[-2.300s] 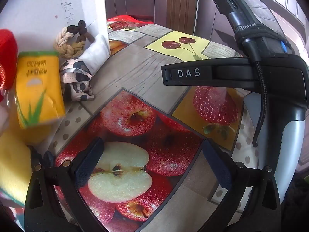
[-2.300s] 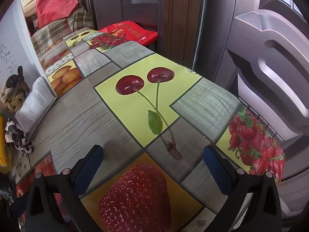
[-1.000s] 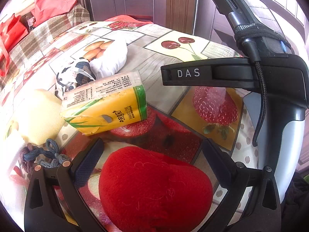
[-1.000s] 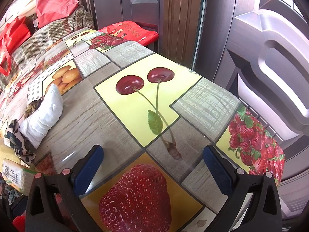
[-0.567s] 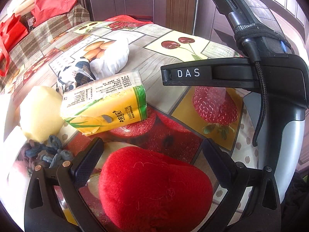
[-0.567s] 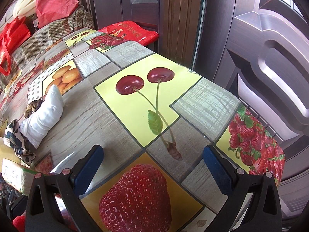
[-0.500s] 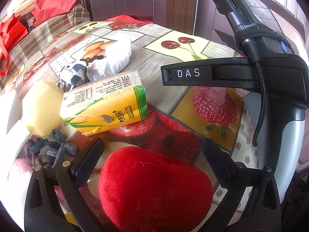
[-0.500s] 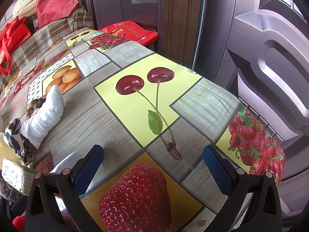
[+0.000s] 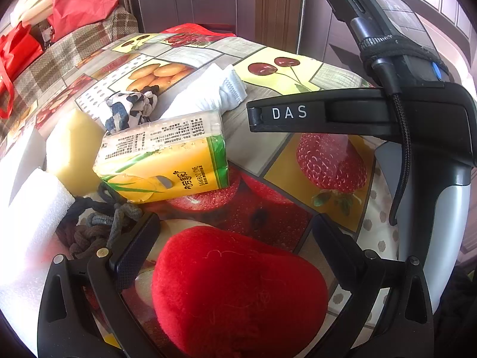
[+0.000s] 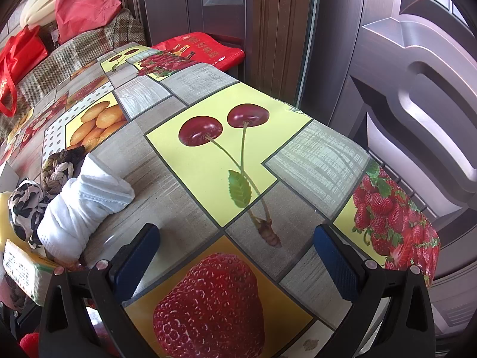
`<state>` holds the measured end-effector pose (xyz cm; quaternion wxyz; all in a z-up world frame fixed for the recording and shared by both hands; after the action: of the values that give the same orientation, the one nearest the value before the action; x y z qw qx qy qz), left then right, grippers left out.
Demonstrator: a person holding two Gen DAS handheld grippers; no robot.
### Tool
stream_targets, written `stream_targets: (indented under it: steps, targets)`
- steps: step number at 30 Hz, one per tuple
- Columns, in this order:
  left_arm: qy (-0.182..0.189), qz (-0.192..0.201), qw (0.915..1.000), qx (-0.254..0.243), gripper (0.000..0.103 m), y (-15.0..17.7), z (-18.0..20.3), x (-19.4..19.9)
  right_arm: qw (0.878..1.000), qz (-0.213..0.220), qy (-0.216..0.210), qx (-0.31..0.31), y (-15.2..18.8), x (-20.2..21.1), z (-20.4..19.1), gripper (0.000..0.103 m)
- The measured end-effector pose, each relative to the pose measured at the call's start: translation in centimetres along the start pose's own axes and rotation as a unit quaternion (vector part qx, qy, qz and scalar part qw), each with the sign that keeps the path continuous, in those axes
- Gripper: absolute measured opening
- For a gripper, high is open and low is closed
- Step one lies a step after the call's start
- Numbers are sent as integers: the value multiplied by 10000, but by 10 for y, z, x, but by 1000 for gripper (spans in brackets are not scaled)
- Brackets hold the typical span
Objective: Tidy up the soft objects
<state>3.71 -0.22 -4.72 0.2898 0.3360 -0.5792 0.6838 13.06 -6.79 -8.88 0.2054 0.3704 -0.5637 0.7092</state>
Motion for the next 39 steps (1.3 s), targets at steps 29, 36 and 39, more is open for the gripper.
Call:
stream_targets:
  steps: [29,36,39]
  targets:
    - [-2,2,10000,-4,102,0,0,0,10000,-1,-1,0,0,0,0,103]
    - [-2,1,10000,-5,102,0,0,0,9999,51,-47,84,-4,-3,-6,103]
    - [0,3,10000,-44,102,-1,2,-2,9999,58,-66,65,-4,-3,-6,103]
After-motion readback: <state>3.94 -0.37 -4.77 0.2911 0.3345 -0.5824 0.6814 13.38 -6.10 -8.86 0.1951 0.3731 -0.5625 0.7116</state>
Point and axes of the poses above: each gripper's, at about its wrist camera, not at the fingertips, and x roughly against the way its jaws point, z to its right, y to its underside, the point moved 6 cm from there along -x, roughly the way its jaws point, and after that the axes turned 11 degrees about x, right-handed, at the moved point
